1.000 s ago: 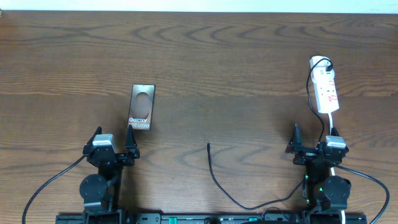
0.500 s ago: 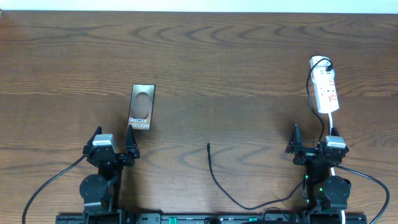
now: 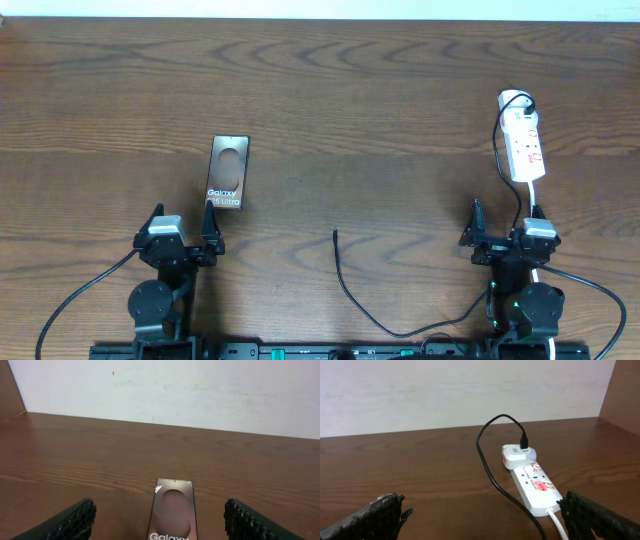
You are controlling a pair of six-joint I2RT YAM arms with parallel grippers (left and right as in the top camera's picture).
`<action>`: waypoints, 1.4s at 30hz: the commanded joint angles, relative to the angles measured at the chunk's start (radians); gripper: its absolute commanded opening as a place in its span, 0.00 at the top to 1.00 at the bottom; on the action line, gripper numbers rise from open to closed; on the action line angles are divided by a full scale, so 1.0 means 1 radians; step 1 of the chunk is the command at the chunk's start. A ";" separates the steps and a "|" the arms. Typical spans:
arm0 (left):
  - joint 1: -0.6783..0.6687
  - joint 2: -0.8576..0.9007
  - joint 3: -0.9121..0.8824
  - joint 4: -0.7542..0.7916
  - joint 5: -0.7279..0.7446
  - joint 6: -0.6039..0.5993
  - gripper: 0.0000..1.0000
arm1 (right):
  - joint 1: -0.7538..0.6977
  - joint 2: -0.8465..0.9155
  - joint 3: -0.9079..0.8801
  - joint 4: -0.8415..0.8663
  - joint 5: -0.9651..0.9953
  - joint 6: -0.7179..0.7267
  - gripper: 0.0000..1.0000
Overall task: Plug charger to phone and switch on socket
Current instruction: 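Move the left gripper forward and down over the Galaxy phone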
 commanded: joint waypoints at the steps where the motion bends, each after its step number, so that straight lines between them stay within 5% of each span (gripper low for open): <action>1: 0.005 -0.006 0.018 -0.029 0.019 -0.029 0.17 | 0.006 -0.002 -0.002 -0.003 0.010 -0.012 0.01; 9: 0.005 0.081 0.156 -0.090 0.016 -0.029 0.17 | 0.006 -0.002 -0.002 -0.003 0.010 -0.012 0.01; 17: 0.005 0.438 0.437 -0.203 0.016 -0.029 0.17 | 0.006 -0.002 -0.002 -0.003 0.010 -0.012 0.01; 32: 0.004 1.279 1.231 -0.851 0.005 -0.028 0.17 | 0.006 -0.002 -0.002 -0.003 0.010 -0.013 0.01; 42: 0.004 1.486 1.295 -0.893 0.047 -0.029 0.17 | 0.006 -0.002 -0.002 -0.003 0.010 -0.012 0.01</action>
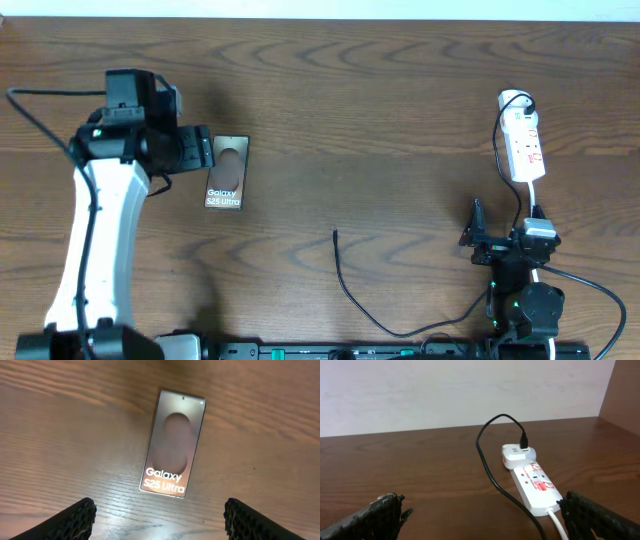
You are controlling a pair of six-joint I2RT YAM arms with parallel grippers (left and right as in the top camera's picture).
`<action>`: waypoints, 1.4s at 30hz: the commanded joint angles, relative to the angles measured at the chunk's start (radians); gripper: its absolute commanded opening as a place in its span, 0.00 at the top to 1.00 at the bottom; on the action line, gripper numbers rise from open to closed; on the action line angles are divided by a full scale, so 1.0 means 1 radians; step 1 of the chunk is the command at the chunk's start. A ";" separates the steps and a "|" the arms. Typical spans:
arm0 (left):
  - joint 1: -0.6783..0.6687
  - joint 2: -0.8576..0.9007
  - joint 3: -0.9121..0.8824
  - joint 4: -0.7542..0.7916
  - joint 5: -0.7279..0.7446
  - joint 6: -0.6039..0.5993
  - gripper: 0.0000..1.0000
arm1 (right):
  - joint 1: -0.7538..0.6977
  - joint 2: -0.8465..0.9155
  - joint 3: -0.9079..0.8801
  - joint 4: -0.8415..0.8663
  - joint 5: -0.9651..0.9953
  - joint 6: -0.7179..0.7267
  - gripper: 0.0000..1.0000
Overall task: Plug charger to phone and switch on socket
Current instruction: 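Move the left gripper forward and down over the Galaxy phone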
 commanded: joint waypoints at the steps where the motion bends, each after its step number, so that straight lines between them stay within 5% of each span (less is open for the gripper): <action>1: 0.004 0.029 0.019 -0.004 0.018 -0.013 0.17 | 0.006 -0.002 -0.002 -0.003 0.009 -0.012 0.01; 4: 0.004 0.043 0.018 -0.002 0.017 -0.013 0.23 | 0.006 -0.002 -0.002 -0.003 0.009 -0.012 0.01; 6: 0.004 0.043 0.018 -0.004 0.017 -0.012 0.81 | 0.006 -0.002 -0.002 -0.003 0.009 -0.012 0.01; 7: 0.004 0.043 0.018 -0.004 0.017 -0.012 0.92 | 0.006 -0.002 -0.002 -0.003 0.009 -0.012 0.01; 8: 0.004 0.043 0.018 -0.005 0.017 -0.012 0.92 | 0.006 -0.002 -0.002 -0.003 0.009 -0.012 0.01; 9: 0.004 0.043 0.018 -0.007 0.016 -0.013 0.84 | 0.006 -0.002 -0.002 -0.003 0.009 -0.012 0.01; 11: 0.004 0.043 0.019 -0.023 0.013 -0.013 0.00 | 0.006 -0.002 -0.002 -0.003 0.009 -0.012 0.01; 29: -0.127 0.225 0.187 -0.135 -0.150 -0.031 0.00 | 0.006 -0.002 -0.002 -0.003 0.009 -0.012 0.01; 42: -0.146 0.401 0.187 -0.133 -0.140 -0.051 0.00 | 0.006 -0.002 -0.002 -0.003 0.009 -0.012 0.01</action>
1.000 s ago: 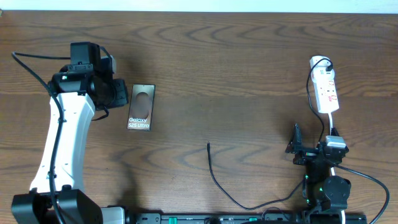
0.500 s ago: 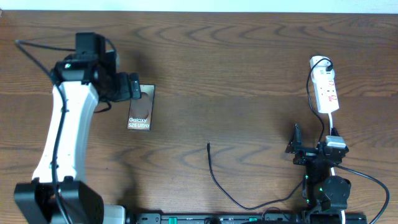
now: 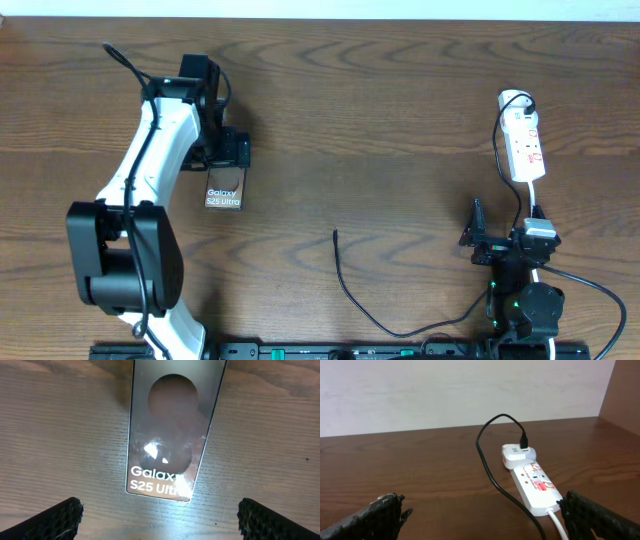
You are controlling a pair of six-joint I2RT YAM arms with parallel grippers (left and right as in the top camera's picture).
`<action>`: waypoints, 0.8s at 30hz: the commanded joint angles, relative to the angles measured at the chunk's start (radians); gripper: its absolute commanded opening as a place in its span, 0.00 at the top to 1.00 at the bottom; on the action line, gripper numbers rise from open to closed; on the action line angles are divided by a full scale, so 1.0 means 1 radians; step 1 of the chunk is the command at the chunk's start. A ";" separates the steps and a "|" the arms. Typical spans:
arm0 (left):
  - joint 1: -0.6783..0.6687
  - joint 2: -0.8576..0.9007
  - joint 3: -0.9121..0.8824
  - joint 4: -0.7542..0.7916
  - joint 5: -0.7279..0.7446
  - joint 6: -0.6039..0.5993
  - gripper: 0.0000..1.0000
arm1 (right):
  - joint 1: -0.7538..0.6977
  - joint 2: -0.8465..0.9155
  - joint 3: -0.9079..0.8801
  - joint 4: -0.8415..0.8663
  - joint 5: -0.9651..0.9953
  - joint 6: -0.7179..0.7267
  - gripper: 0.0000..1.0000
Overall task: Plug charger to phone and switch on socket
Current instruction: 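Move the left gripper forward and down over the Galaxy phone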
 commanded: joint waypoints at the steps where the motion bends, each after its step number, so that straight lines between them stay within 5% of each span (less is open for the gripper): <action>1: 0.000 0.018 0.013 0.001 -0.019 -0.013 0.00 | 0.006 -0.002 -0.002 -0.003 0.009 -0.012 0.01; 24: 0.000 0.028 -0.060 0.040 -0.020 -0.016 0.00 | 0.006 -0.002 -0.002 -0.003 0.009 -0.012 0.01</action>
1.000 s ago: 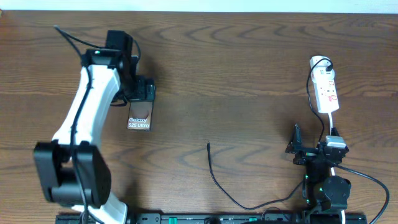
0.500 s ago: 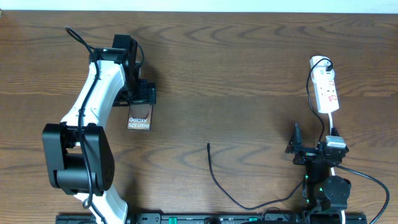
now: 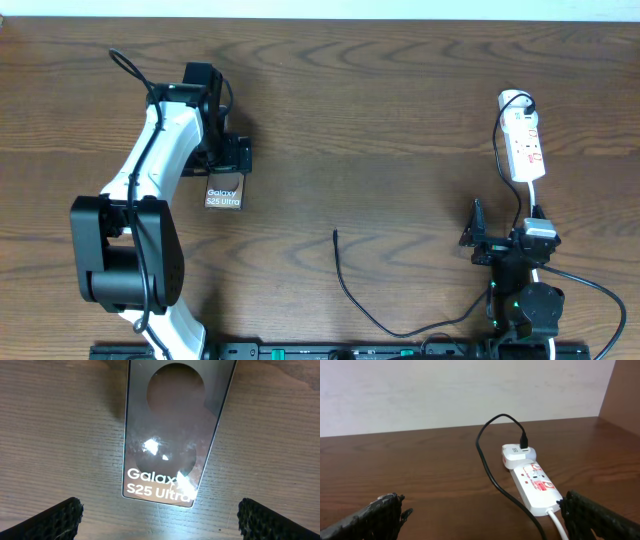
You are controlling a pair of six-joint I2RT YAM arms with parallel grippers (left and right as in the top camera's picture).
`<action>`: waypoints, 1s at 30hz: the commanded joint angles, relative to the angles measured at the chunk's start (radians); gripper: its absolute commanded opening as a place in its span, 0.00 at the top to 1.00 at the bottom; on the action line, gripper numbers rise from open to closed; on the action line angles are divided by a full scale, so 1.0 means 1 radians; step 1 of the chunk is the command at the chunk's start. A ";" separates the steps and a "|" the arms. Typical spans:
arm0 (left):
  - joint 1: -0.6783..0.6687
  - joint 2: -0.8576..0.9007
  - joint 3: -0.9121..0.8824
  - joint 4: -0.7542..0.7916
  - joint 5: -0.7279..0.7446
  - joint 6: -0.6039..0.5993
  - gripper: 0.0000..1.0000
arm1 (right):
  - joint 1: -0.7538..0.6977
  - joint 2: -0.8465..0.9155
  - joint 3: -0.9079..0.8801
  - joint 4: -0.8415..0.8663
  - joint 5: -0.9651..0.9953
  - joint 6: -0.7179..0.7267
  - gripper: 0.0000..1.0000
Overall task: Plug charger to phone and switch on socket
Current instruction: 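Move the left gripper forward and down over the Galaxy phone, then lower the left gripper and close it on the phone's long edges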
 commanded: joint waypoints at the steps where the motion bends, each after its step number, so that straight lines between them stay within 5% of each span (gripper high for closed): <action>1: 0.000 0.015 -0.009 0.000 -0.020 -0.009 0.00 | 0.006 -0.002 -0.002 -0.003 0.009 -0.012 0.01; 30: 0.000 0.080 -0.014 0.016 -0.019 -0.009 0.00 | 0.006 -0.002 -0.002 -0.003 0.009 -0.012 0.01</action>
